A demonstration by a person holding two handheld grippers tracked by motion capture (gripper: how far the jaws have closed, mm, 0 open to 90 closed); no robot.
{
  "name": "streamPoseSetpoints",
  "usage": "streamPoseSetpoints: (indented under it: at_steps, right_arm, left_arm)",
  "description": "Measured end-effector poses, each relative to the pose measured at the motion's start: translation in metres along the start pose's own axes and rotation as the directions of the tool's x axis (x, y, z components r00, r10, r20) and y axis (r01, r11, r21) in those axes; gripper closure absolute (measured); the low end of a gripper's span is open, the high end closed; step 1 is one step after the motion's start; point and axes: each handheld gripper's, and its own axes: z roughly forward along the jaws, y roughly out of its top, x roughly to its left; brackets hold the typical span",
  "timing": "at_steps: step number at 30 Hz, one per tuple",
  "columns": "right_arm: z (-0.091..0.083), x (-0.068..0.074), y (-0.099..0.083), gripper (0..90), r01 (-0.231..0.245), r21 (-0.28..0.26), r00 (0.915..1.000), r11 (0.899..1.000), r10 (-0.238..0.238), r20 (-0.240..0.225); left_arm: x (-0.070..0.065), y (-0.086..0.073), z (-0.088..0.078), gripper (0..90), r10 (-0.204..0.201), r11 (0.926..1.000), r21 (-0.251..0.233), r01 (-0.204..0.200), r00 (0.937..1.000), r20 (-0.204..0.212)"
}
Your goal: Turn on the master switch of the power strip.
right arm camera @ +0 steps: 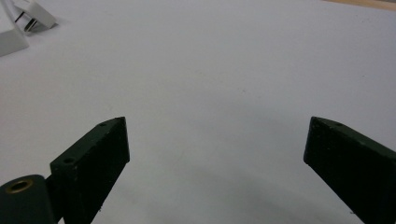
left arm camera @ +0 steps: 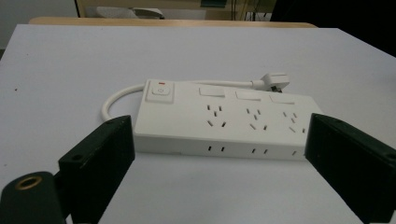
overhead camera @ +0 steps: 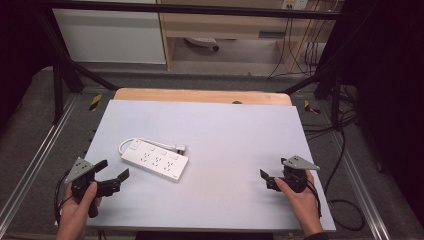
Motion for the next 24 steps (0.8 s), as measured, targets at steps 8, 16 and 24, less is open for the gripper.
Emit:
streamPoseSetpoints:
  at_steps: [8,16,24]
  right_arm:
    - [-0.005,-0.002,0.002,5.2,-0.033,-0.029,0.9987,0.999,0.032,-0.039]
    - [-0.01,-0.002,0.006,3.0,-0.042,-0.051,0.9989,0.998,0.041,-0.025]
    - [-0.018,-0.002,0.009,5.5,-0.063,-0.123,0.998,0.99,0.062,-0.016]
  left_arm:
    - [-0.002,0.001,-0.001,8.6,0.005,0.9999,-0.015,-0.005,1.0,-0.004]
    - [-0.005,0.003,-0.001,9.5,0.002,0.9992,-0.039,-0.001,0.9996,0.026]
    - [-0.01,0.01,-0.001,9.3,0.0,0.9986,-0.052,0.003,0.9983,0.058]
